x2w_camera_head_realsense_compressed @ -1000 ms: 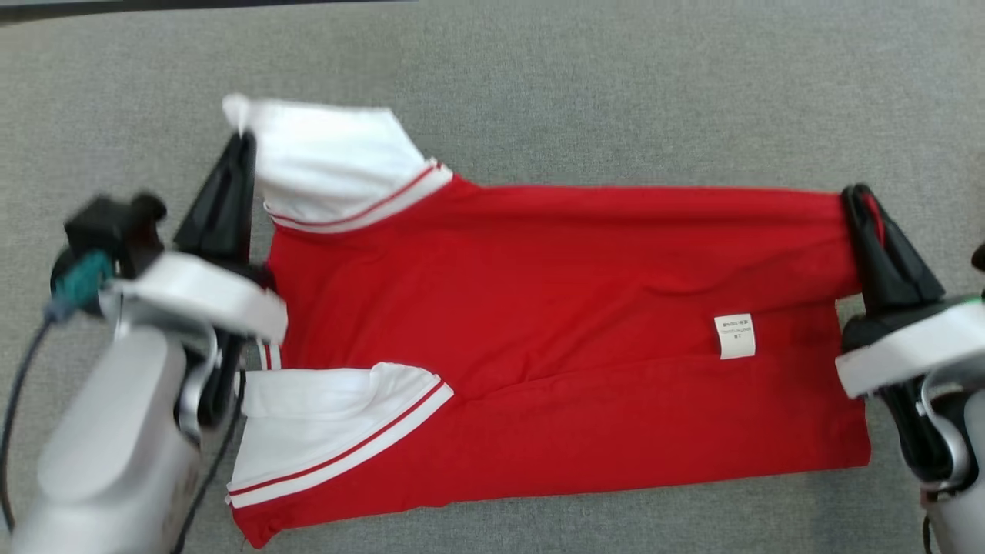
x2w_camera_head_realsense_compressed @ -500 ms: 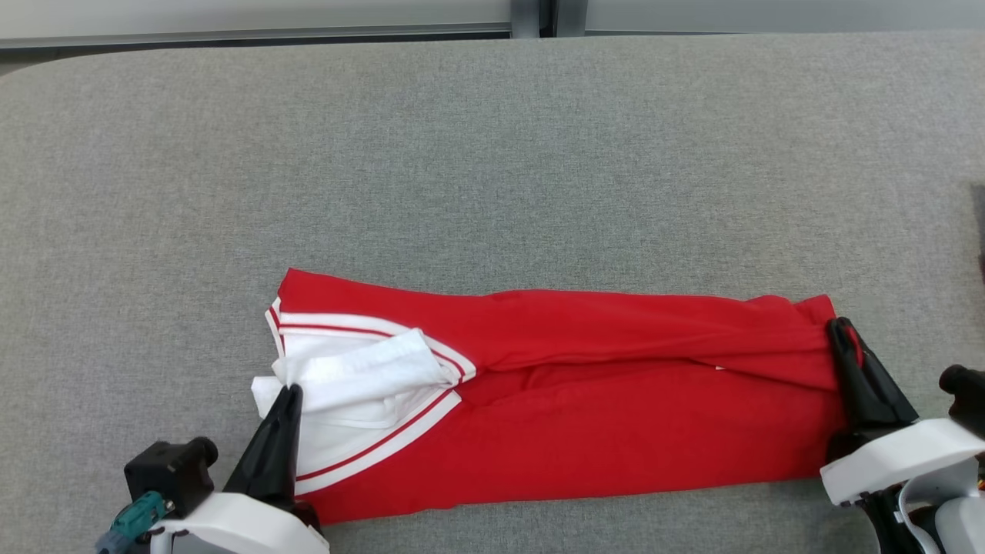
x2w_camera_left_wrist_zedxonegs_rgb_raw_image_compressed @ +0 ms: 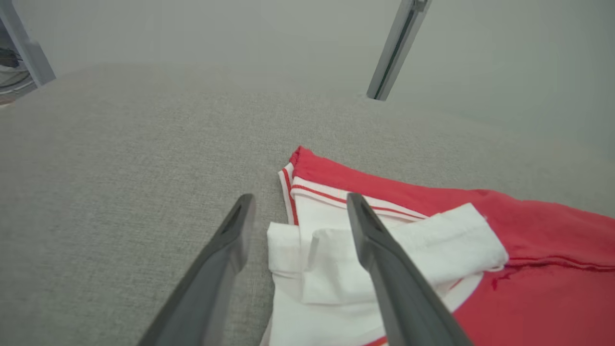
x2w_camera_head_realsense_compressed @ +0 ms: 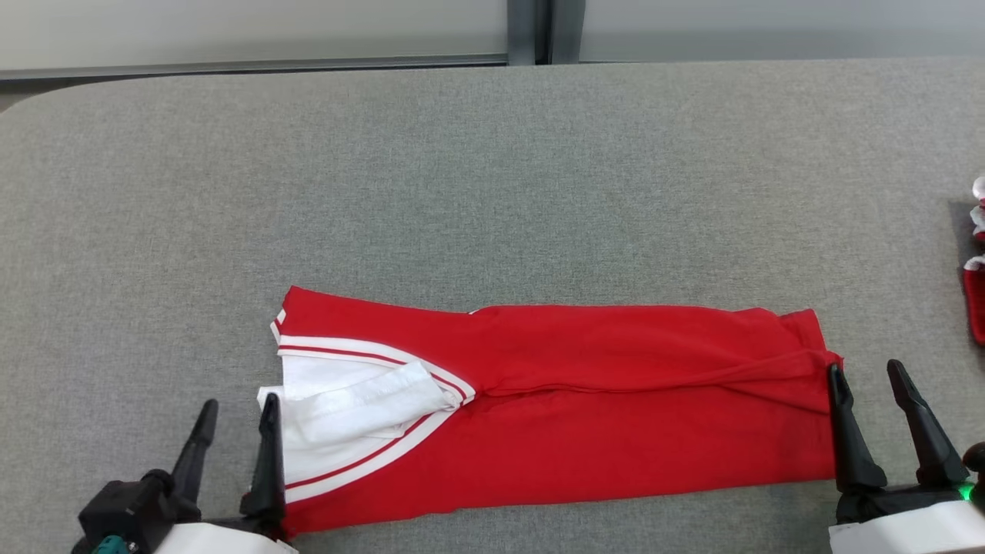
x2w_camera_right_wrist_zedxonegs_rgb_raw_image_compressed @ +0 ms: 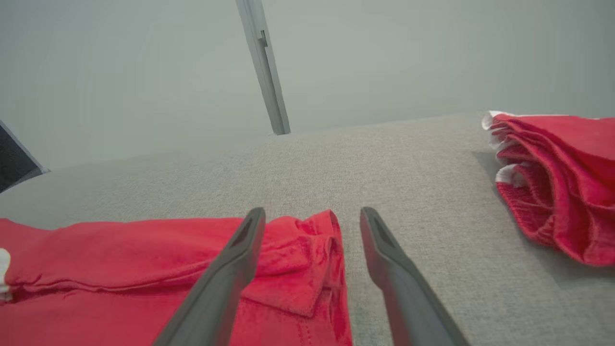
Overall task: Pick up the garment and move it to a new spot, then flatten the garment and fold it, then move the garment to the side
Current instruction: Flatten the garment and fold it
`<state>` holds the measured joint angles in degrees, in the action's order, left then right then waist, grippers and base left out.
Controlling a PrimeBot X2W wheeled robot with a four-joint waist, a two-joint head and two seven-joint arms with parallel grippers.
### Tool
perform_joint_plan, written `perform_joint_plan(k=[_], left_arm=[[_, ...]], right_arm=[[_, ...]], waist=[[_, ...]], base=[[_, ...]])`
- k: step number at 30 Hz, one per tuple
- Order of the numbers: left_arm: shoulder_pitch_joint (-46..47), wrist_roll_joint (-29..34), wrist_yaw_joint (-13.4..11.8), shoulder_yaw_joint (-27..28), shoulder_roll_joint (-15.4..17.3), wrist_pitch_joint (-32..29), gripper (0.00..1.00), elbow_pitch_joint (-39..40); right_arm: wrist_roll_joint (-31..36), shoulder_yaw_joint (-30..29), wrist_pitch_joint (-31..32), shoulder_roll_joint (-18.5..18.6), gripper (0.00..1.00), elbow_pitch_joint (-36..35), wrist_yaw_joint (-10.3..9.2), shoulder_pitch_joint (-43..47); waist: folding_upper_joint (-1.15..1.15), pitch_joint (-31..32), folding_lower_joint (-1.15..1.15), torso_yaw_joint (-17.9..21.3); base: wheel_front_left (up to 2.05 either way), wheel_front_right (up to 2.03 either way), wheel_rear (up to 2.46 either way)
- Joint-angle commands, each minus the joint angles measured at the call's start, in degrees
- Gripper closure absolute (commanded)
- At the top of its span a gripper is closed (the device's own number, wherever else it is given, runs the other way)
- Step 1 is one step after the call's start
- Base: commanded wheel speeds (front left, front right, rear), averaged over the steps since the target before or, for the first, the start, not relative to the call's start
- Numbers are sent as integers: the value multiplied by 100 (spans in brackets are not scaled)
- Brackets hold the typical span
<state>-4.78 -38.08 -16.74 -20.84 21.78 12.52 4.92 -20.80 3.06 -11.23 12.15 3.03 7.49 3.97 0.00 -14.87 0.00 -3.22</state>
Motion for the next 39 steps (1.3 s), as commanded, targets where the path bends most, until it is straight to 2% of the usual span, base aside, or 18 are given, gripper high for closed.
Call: perform_joint_plan(k=[1,4,9,15,22,33,39], left_arm=[[113,166,-74,105,19,120,0,89],[220,451,-118,303,31,228,0,237],[228,871,-119,559,-4,266,0,432],[91,1211,-21,725,-42,267,0,531],[2,1285,97,816,-90,262,0,477],[166,1306,259,844,-179,263,0,428],[502,1323,392,784,-298,263,0,373]], right_arm=[[134,-82,-31,-67,0,-179,-1,51],[423,-187,102,-212,0,-550,0,53],[691,-227,356,-226,0,-944,-1,40],[741,-259,589,-261,0,-1078,-1,247],[683,-247,630,-293,0,-1108,-1,318],[613,-349,715,-208,0,-928,-1,181],[535,-363,845,-47,0,-183,0,-99]], waist=[[0,96,0,54],[0,249,0,134],[0,534,0,248],[0,696,0,307],[0,680,0,313],[0,503,0,246],[0,78,0,-9]], base=[[0,0,0],[0,0,0],[0,0,0],[0,0,0],[0,0,0],[0,0,0],[0,0,0]])
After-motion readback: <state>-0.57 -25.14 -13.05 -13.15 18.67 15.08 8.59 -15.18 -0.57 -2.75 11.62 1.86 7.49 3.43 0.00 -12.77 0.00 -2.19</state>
